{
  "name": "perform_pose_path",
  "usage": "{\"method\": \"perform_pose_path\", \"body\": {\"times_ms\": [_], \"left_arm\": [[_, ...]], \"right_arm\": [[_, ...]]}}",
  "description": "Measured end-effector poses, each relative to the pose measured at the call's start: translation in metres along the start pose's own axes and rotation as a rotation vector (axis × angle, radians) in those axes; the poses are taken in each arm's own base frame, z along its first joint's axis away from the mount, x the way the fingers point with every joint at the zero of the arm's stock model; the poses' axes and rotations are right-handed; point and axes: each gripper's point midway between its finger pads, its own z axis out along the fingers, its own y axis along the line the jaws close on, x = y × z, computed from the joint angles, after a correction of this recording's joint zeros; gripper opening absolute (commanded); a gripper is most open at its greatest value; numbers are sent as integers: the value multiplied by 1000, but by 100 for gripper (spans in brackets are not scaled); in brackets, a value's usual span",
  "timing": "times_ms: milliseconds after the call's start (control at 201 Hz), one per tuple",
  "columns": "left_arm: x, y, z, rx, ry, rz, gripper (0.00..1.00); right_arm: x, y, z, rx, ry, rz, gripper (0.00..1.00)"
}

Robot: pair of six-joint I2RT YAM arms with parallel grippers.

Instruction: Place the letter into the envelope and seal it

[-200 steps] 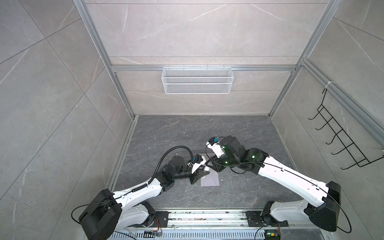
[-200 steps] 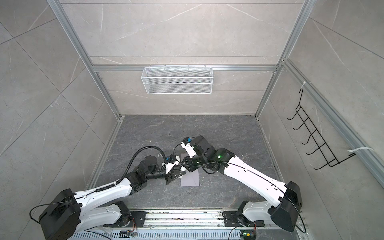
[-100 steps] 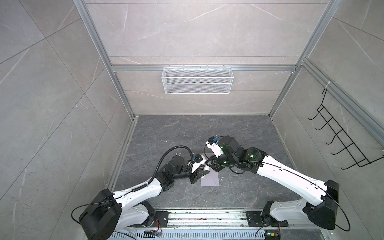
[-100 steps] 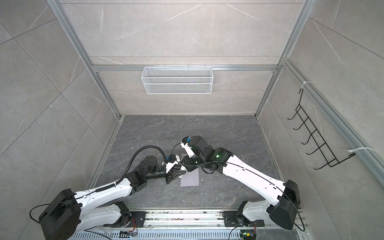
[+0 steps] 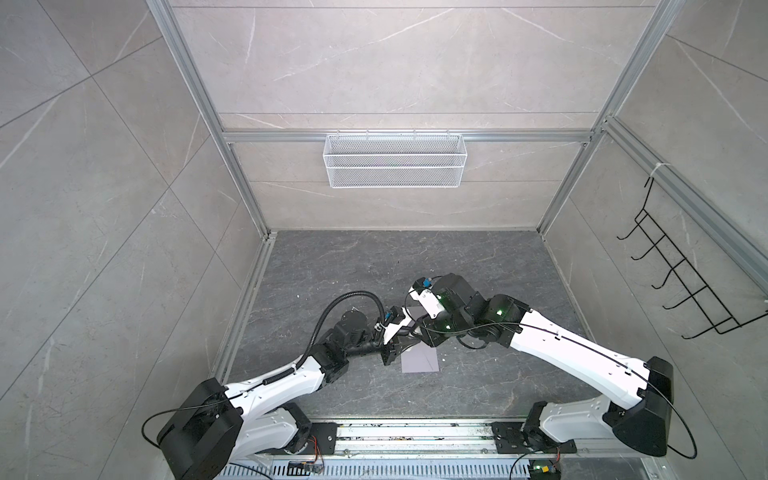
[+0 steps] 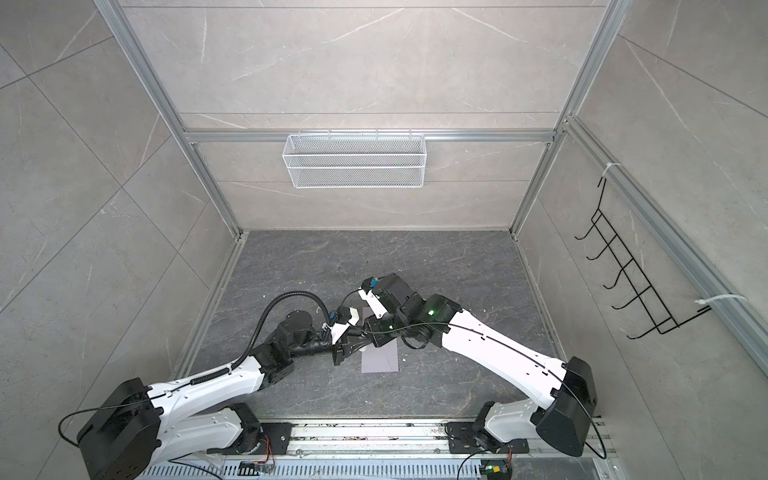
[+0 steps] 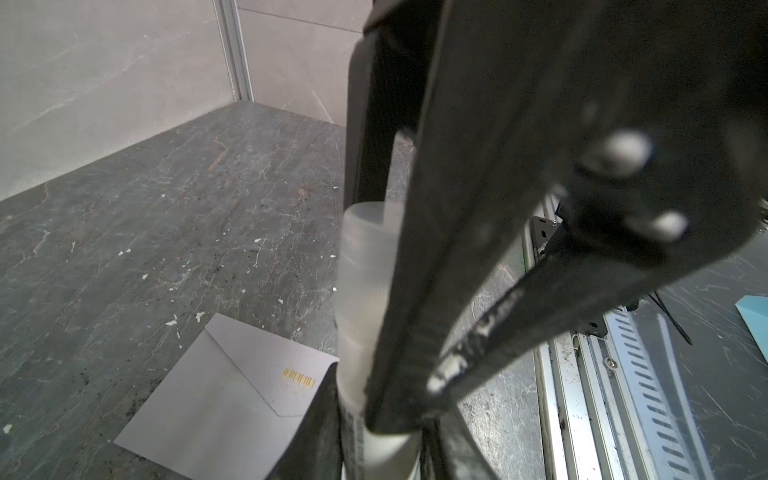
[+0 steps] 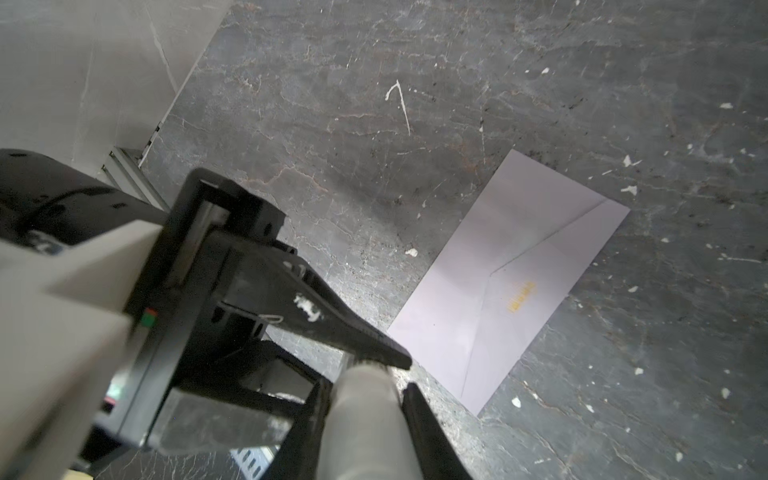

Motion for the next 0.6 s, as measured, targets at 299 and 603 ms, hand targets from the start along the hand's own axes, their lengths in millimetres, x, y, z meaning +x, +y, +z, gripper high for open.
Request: {"method": "perform_pose_path", "body": {"times_ms": [299,603], "left_arm": [[-1,0,0,1,-3,2,0],[-6,-1,0,2,-23,14,0]], "right_arm": [[1,1,0,-4,4,8,43],[-2,-3,-6,19,-14,12,54]]}}
